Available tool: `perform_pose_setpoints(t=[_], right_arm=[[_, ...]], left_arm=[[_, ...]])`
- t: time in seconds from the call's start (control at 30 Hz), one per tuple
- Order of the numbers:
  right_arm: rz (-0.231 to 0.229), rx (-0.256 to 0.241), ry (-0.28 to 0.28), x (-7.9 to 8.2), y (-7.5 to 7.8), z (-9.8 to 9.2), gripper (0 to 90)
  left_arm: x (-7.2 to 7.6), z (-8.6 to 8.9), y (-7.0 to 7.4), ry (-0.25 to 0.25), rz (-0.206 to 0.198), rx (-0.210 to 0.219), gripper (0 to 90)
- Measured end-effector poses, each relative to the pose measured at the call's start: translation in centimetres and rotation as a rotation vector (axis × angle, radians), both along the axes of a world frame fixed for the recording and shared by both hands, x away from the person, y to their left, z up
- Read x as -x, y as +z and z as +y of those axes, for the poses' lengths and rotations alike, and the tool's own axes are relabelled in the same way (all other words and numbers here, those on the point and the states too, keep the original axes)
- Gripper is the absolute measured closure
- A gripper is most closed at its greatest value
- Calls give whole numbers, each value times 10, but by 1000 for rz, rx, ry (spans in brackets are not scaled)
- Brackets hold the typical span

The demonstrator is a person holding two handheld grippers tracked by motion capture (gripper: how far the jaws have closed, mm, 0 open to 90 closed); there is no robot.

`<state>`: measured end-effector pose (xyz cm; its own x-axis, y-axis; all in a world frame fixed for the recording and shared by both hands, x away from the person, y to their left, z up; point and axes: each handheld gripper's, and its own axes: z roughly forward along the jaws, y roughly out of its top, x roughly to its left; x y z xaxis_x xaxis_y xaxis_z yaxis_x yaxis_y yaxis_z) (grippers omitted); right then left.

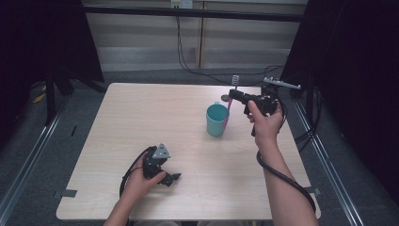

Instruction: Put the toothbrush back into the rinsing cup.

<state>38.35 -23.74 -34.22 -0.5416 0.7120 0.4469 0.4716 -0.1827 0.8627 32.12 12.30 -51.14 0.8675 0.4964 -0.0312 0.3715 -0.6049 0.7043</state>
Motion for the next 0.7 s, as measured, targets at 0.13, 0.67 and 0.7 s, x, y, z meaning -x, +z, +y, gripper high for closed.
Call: perform_pose_setpoints(t=[0.13, 0.67, 0.7], right_arm=[[-4, 2, -4, -2, 2, 0, 835], [-6, -11, -15, -10, 7, 0, 835], [-5, -10, -18, -11, 7, 0, 835]], left_arm=[[0, 0, 0, 0, -1, 2, 0], [0, 0, 0, 0, -1, 2, 0], [0, 0, 0, 0, -1, 3, 0]])
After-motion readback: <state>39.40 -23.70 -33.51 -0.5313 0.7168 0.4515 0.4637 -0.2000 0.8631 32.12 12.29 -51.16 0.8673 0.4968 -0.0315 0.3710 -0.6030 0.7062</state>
